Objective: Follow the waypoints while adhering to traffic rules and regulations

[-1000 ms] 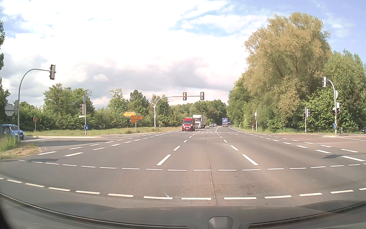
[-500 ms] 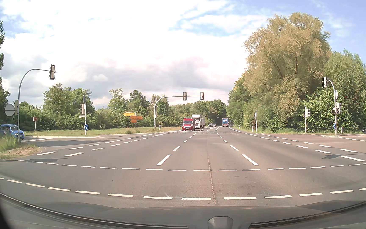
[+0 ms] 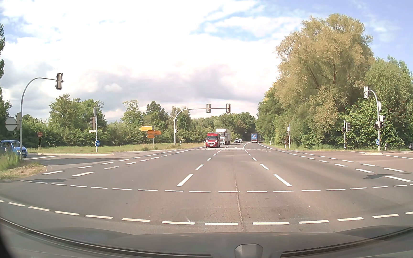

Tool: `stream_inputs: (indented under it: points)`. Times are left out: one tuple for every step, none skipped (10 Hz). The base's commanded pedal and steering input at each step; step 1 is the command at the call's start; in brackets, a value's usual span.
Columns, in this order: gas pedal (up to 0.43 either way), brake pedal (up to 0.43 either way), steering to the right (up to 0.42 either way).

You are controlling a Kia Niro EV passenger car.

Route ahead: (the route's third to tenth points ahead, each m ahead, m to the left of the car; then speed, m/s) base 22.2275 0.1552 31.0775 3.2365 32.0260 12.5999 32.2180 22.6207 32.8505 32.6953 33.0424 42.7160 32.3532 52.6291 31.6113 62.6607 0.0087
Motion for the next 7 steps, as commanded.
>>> stream_inputs:
  points:
    - [0.000, 0.250, 0.009]
    - [0.000, 0.250, 0.008]
    - [0.000, 0.250, 0.009]
    - [0.000, 0.250, 0.008]
    - [0.000, 0.250, 0.008]
    - [0.000, 0.256, 0.008]
    - [0.000, 0.250, 0.009]
